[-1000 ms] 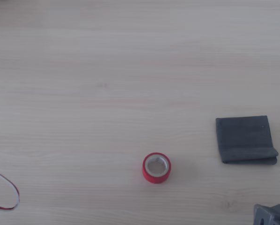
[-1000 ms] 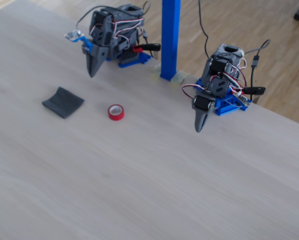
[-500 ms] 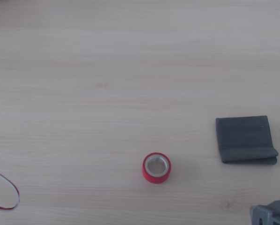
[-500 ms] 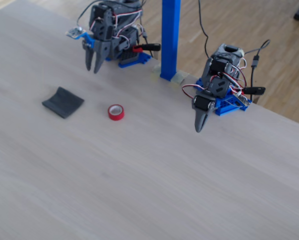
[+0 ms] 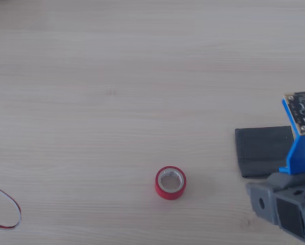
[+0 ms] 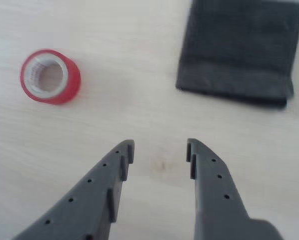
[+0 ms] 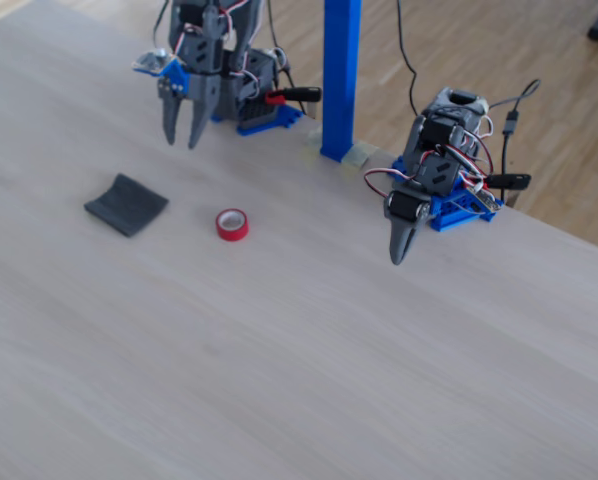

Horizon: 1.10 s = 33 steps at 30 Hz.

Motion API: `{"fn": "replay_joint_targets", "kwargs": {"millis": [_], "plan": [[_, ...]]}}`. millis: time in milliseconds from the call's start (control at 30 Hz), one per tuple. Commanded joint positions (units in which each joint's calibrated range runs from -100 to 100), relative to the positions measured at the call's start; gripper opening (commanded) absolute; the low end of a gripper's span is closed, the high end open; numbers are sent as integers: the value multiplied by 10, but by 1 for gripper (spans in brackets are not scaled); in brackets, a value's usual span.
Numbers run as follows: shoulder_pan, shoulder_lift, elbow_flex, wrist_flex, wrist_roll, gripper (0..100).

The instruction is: Grab the red tape and move it to the grey mat

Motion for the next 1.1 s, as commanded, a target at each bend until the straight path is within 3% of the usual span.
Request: {"fn": "replay_joint_targets", "kwargs": {"millis": [0, 600, 1067], "plan": [[-29, 58, -39, -72, 3, 17], [-152, 254, -130, -211, 1, 17], [-181, 335, -130, -217, -24, 17]]}}
